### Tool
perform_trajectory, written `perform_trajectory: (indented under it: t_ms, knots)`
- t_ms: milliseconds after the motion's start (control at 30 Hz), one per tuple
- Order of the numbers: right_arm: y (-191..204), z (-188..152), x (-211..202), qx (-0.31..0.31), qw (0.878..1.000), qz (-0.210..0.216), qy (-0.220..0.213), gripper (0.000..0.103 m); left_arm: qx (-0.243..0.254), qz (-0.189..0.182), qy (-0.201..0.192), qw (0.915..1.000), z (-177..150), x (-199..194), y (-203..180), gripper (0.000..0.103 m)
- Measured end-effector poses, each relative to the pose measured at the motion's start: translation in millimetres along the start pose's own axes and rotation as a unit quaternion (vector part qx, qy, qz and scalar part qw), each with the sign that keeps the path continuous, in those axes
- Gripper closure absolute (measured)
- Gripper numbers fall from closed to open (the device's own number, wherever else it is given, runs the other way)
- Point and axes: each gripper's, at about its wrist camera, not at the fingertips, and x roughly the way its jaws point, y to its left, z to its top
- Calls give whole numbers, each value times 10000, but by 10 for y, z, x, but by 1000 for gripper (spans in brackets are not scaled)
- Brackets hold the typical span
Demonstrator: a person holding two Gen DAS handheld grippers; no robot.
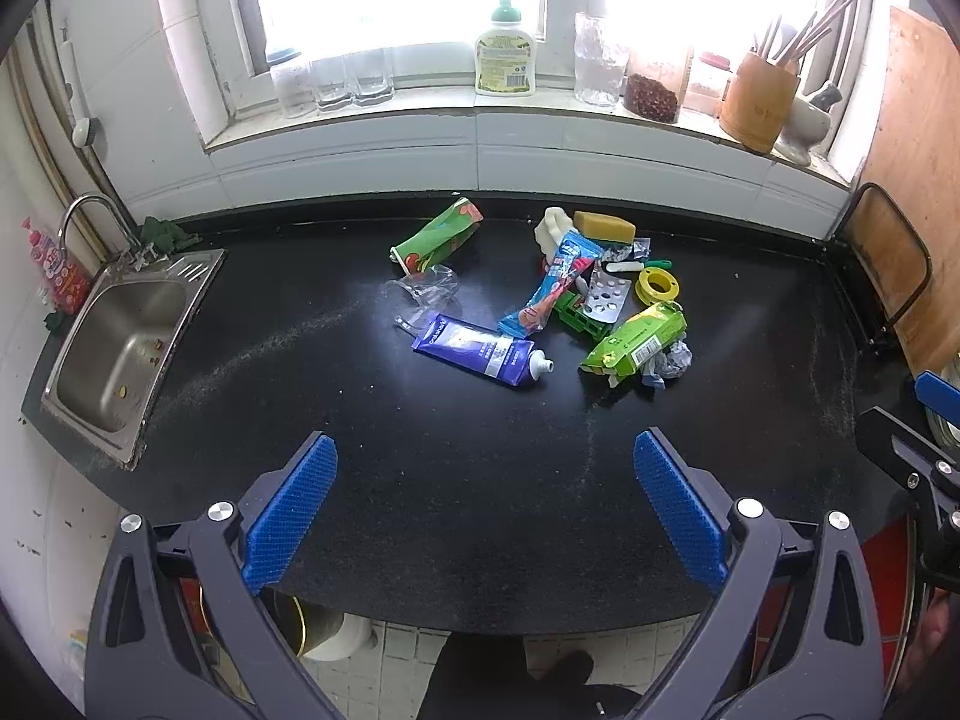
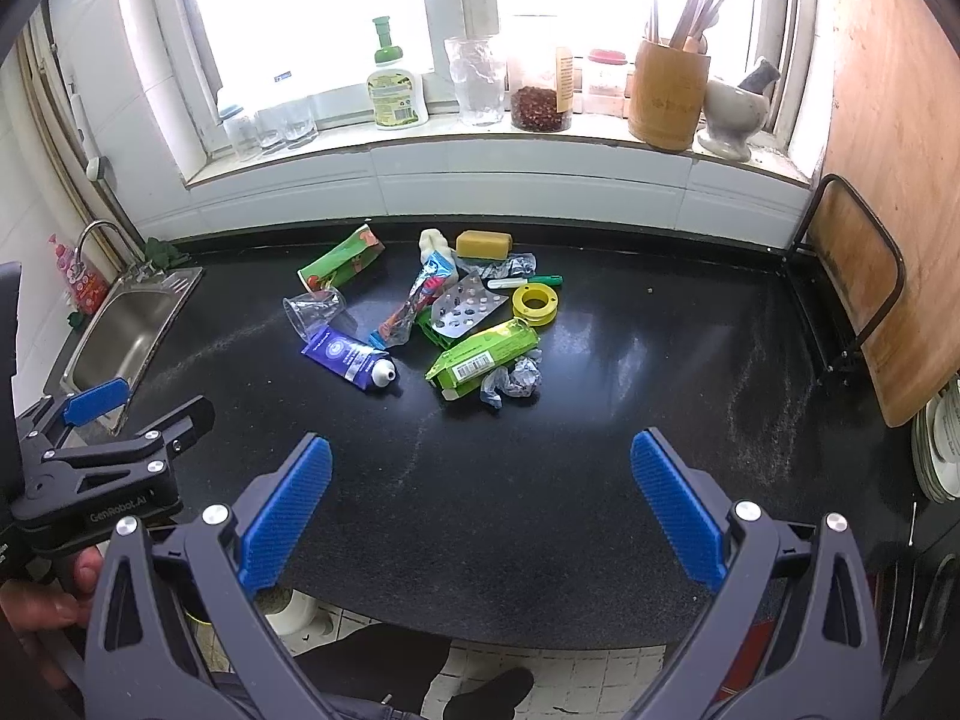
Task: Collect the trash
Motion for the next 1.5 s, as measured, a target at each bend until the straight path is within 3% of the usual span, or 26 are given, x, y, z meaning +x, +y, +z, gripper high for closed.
perform_trajectory:
  t_ms: [667, 1000, 1300, 1500]
  knots:
    - [92, 53, 76, -51, 9999, -20, 96, 6, -37, -36, 107, 9999, 21, 76, 128, 6]
    - [73, 187, 270, -28, 9998, -16, 204, 6, -20, -37, 276, 9996, 145, 328, 163, 6]
    - [-54, 447, 726, 237, 9990, 85, 377, 6, 171, -329, 249, 9990, 433, 809, 310, 6]
    - [-151, 607, 1275, 343, 9981, -6, 513, 6, 492, -478, 153, 9975, 765, 1674, 562, 6]
